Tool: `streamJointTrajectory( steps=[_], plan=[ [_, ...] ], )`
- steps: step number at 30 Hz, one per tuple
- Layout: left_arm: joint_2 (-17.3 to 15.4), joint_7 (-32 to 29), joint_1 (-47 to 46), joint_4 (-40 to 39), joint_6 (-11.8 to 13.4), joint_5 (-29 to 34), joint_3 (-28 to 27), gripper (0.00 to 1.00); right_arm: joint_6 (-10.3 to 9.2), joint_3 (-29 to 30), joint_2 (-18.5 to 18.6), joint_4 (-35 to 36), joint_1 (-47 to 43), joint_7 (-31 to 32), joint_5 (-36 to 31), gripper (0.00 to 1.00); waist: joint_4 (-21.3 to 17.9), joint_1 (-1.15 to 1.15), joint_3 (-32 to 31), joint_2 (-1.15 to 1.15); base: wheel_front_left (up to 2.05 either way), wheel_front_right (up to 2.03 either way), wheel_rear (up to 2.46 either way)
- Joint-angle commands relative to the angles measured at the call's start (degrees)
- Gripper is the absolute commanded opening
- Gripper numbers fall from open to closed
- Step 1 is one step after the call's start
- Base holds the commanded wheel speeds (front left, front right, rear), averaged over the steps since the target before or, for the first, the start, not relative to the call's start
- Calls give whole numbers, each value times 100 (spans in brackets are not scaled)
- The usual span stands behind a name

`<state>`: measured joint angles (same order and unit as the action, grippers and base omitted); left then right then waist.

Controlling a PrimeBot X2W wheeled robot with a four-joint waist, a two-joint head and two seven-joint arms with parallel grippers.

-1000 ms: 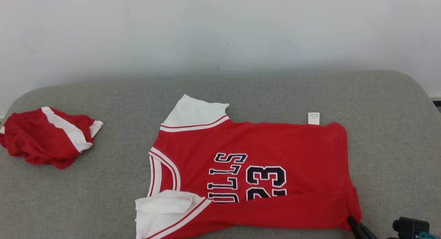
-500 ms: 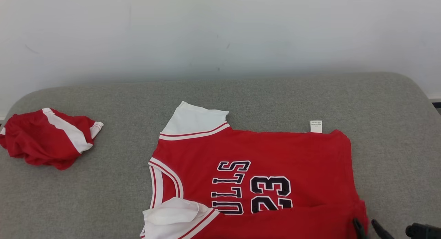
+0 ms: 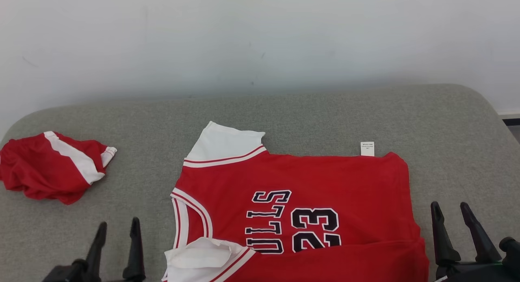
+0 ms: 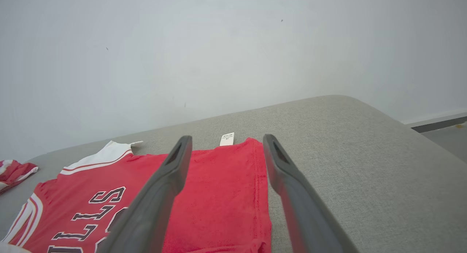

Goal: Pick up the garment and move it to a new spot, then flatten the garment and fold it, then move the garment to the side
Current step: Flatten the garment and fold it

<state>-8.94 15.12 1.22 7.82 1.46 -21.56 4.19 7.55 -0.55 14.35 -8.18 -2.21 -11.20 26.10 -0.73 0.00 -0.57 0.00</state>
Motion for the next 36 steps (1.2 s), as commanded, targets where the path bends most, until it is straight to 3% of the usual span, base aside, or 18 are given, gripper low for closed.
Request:
streamJointTrajectory(
  steps=[1, 9, 13, 19, 36],
  plan=[
    [-2, -1, -81, -47, -16, 102, -66, 100, -14, 19, -24, 66, 58, -67, -140, 100, -10, 0, -5, 0, 0, 0, 0],
    [98, 0, -254, -276, -79, 648, -429, 100, -14, -55, -234, 381, 151, -301, -735, 100, -159, 0, 6, 0, 0, 0, 0],
    [114, 0, -169, -236, -294, 745, -403, 100, -14, -67, -359, 428, -8, -348, -862, 100, -149, 0, 6, 0, 0, 0, 0],
    [146, 0, 43, -202, -470, 806, -532, 100, -14, -89, -383, 411, -294, -385, -873, 100, -113, 0, 29, 0, 0, 0, 0],
    [295, 0, 295, -115, -644, 1086, -805, 100, -14, -91, -388, 270, -485, -403, -869, 100, -14, 0, 9, 0, 0, 0, 0]
  ],
)
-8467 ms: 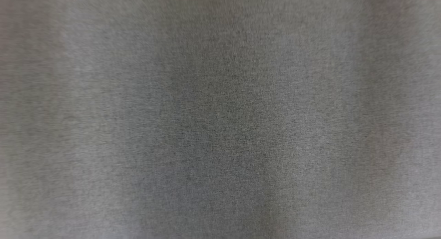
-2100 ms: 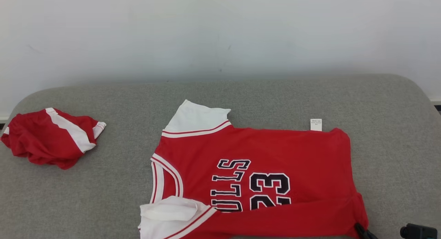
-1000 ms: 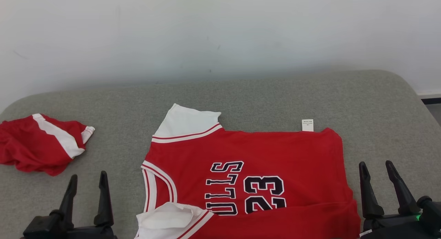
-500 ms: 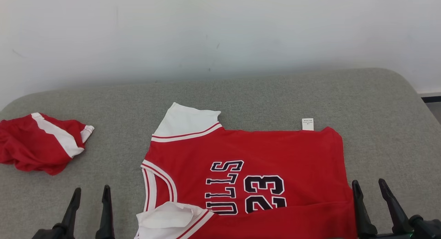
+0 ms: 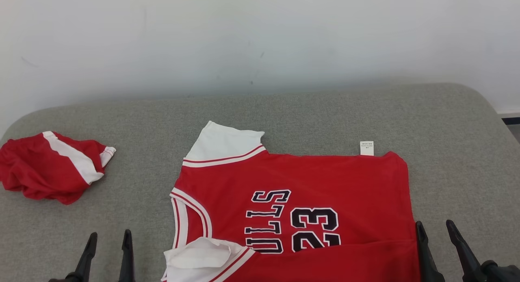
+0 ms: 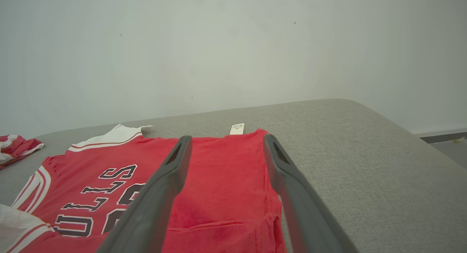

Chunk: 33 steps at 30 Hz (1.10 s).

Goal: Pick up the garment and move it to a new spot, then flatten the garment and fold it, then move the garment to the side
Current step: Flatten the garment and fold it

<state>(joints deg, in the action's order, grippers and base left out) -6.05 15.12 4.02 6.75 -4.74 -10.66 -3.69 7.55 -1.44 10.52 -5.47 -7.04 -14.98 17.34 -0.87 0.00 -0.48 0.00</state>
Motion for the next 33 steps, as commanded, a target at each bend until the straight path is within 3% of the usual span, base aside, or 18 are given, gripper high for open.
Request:
streamJointTrajectory(
  steps=[1, 8, 17, 23, 33],
  plan=[
    [13, 0, -27, 14, -33, 7, -19, 100, -14, 5, -4, -8, 22, -25, 18, 100, -5, 0, 6, 0, 0, 0, 0],
    [-212, 1, -677, 306, -129, 200, 199, 100, -14, -140, 312, -188, 448, 9, 17, 100, -93, 0, 158, 0, 0, 0, 0],
    [-736, -427, -2843, 813, -276, -209, 835, 100, -15, -170, 773, -722, 1959, 812, 428, 100, -304, 0, 1093, 0, 0, 0, 0],
    [-1210, -886, -4500, 1359, -262, -772, 1937, 100, -15, -403, 1044, -1338, 3172, 1368, 760, 100, -433, 0, 1913, 0, 0, 0, 0],
    [-1753, -1524, -6564, 2848, -264, -1731, 3657, 100, -15, -1151, 994, -2437, 4796, 2105, 1290, 100, -860, 0, 2710, 0, 0, 0, 0]
  ],
)
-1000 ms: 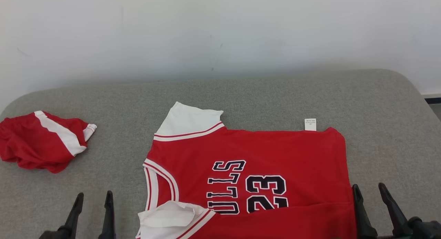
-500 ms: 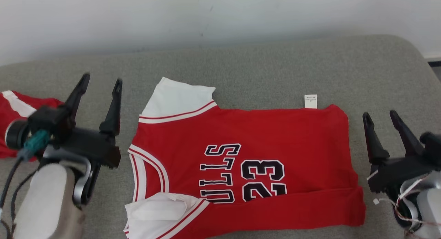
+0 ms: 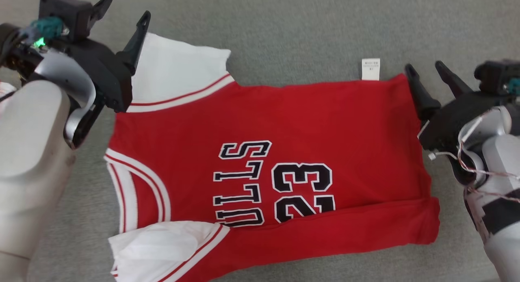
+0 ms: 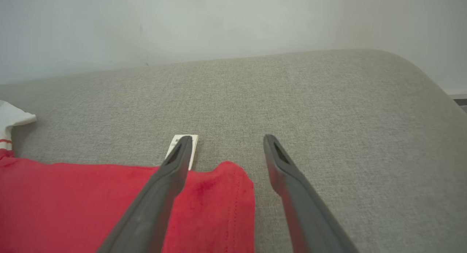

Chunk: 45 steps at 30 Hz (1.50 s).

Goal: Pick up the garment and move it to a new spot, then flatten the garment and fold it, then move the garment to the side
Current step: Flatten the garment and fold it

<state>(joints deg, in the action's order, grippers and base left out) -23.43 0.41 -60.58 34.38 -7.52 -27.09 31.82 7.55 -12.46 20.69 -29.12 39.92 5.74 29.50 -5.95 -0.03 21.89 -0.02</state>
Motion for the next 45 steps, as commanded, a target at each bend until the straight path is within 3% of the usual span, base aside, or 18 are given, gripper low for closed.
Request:
streamJointTrajectory(
  steps=[1, 6, 17, 18, 19, 20, 22, 32, 45],
  plan=[
    [-54, -113, -250, 181, 14, -176, 221, 100, -15, -121, -44, -151, 213, 79, 139, 100, -386, 3, 546, 2, 0, 0, 0],
    [-264, -494, -735, 879, 14, -669, 879, 100, -15, -660, -162, -555, 750, 87, 410, 100, -560, 3, 811, 2, 0, 0, 0],
    [-304, -607, -964, 1760, 13, -1283, 1339, 100, -15, -1415, -292, -1031, 1217, 153, 1004, 100, -657, 3, 931, 2, 0, 0, 0],
    [-271, -640, -959, 1813, 14, -1367, 1378, 100, -15, -1496, -283, -1042, 1249, 139, 1058, 40, -664, 3, 936, 2, 0, 0, 0],
    [-238, -664, -950, 1828, 12, -1433, 1428, 100, -15, -1551, -275, -1054, 1279, 111, 1112, 16, -672, 3, 938, 2, 0, 0, 0],
    [-220, -657, -950, 1843, 12, -1496, 1468, 76, -15, -1597, -253, -1073, 1307, 88, 1166, 0, -677, 3, 936, 2, 0, 0, 0],
    [-158, -661, -924, 1822, 3, -1597, 1628, 0, -15, -1683, -183, -1112, 1362, 21, 1241, 0, -662, 3, 902, 2, 0, 0, 0],
    [-108, 294, -1171, 1732, 16, -1995, 1797, 0, -15, -1923, 180, -1479, 1468, -765, 1258, 0, -276, 3, 374, 2, 0, 0, 0],
    [-347, 1307, -158, 585, 16, -2604, 1945, 0, -15, -2189, 362, -1966, 958, -1798, 1343, 0, 170, 3, -286, 2, 0, 0, 0]
  ],
)
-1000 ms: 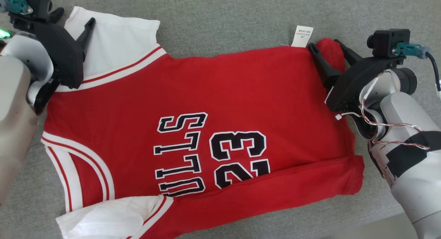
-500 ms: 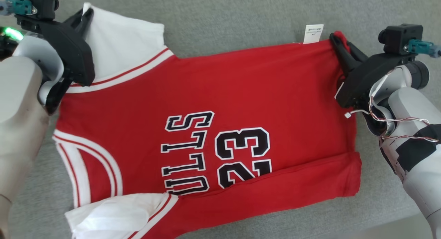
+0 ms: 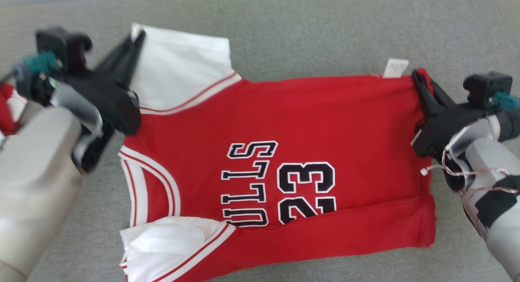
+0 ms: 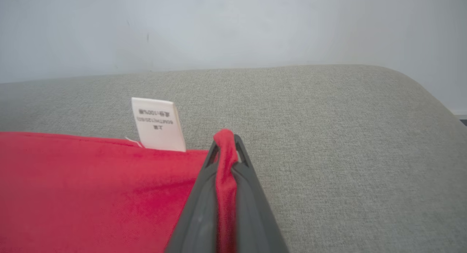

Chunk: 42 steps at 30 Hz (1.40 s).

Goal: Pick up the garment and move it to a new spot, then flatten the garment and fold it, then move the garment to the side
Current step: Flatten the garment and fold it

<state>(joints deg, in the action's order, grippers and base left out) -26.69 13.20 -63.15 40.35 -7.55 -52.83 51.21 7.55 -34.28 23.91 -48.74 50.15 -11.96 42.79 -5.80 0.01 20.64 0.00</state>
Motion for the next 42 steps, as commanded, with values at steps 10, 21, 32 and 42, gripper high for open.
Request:
streamJointTrajectory(
  steps=[10, 21, 32, 42],
  plan=[
    [-311, 203, 1699, -1668, 629, 158, -403, 0, -15, 128, 139, 356, -680, -323, -241, 0, 207, -1, -369, 0, 0, 0, 0],
    [-219, 194, 3899, -3294, 1203, 678, -1471, 0, -15, 1499, -73, 1670, -2312, -323, -729, 0, 291, -1, -640, 0, 0, 0, 0],
    [254, 193, 5273, -3534, 1257, 1197, -2202, 85, -15, 2348, -410, 2736, -3720, -318, -1109, 100, 335, -1, -757, 0, 0, 0, 0],
    [1110, 193, 6024, -3920, 1273, 2351, -3817, 100, -15, 2805, -577, 3504, -4589, -316, -1074, 100, 325, -1, -924, 0, 0, 0, 0]
  ],
)
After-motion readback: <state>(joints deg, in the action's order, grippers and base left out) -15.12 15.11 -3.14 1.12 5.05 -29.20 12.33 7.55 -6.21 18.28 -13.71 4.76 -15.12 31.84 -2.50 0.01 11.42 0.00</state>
